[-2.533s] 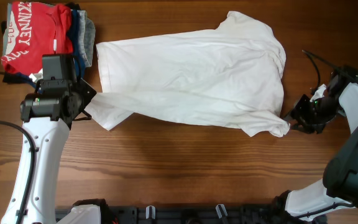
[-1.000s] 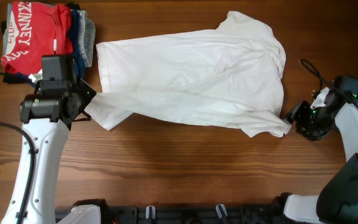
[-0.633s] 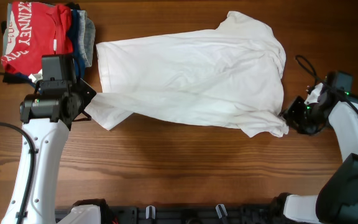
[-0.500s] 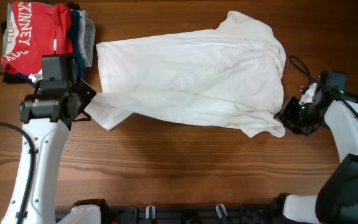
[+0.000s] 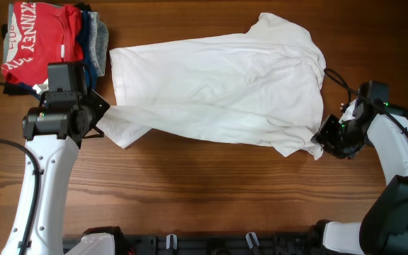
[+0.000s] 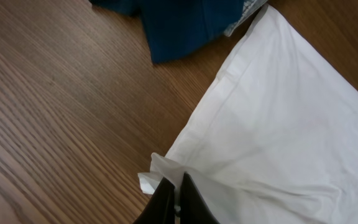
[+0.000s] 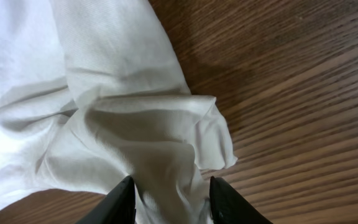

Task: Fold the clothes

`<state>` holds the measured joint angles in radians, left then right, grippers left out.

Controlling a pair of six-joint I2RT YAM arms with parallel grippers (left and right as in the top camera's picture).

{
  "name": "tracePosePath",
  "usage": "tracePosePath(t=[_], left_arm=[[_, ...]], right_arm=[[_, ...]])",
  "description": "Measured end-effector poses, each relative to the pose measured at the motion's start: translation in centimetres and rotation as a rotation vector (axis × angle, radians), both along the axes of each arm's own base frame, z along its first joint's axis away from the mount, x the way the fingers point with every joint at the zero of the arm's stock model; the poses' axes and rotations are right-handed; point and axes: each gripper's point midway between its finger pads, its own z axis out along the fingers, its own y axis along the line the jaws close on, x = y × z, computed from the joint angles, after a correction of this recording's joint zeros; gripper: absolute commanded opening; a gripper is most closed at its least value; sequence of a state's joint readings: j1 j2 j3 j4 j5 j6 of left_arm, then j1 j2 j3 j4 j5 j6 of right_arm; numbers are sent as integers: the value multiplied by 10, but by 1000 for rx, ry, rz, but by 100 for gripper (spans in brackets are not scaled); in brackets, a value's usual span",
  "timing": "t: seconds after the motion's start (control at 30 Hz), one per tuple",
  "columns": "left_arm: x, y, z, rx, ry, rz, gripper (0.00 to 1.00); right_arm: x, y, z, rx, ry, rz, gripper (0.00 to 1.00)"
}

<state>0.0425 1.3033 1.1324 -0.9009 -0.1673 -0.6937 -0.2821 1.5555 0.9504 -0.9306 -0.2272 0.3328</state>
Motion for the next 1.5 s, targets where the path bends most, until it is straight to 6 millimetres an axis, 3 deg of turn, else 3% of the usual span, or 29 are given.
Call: tracePosePath(t=[0.17, 0.23, 0.3, 0.6, 0.7, 0.83, 0.9, 0.97, 1.03, 1.17, 1.43, 1.5], left_arm=[[0, 0, 0, 0, 0, 0, 4], [0, 0, 0, 0, 0, 0, 4], [0, 0, 0, 0, 0, 0, 4], [0, 0, 0, 0, 0, 0, 4], [1, 0, 1, 6, -3, -11, 4], [-4, -2, 9, 15, 0, -43, 4], [-5, -2, 28, 25, -40, -57, 4], [-7, -2, 59, 39, -133, -67, 4], [-16, -2, 89, 52, -221, -72, 4], [-39, -3, 111, 60, -272, -76, 4], [-70, -9, 95, 29, -164, -93, 4], [-78, -11, 96, 21, -164, -99, 4]], right_arm=[[-6, 2, -10, 3, 10, -1, 33], [-14, 4, -18, 8, 28, -4, 14], [-18, 5, -22, 12, 36, -4, 4], [-8, 5, -16, 13, -6, -33, 5], [5, 1, 9, 3, -55, -32, 4], [39, -10, 74, -47, -210, -31, 4], [51, -16, 111, -82, -287, -34, 4], [62, -23, 149, -122, -374, -37, 4], [66, -28, 174, -149, -433, -43, 4], [66, -32, 182, -164, -449, -47, 4], [55, -32, 179, -145, -412, -20, 4], [51, -39, 188, -152, -422, -20, 4]])
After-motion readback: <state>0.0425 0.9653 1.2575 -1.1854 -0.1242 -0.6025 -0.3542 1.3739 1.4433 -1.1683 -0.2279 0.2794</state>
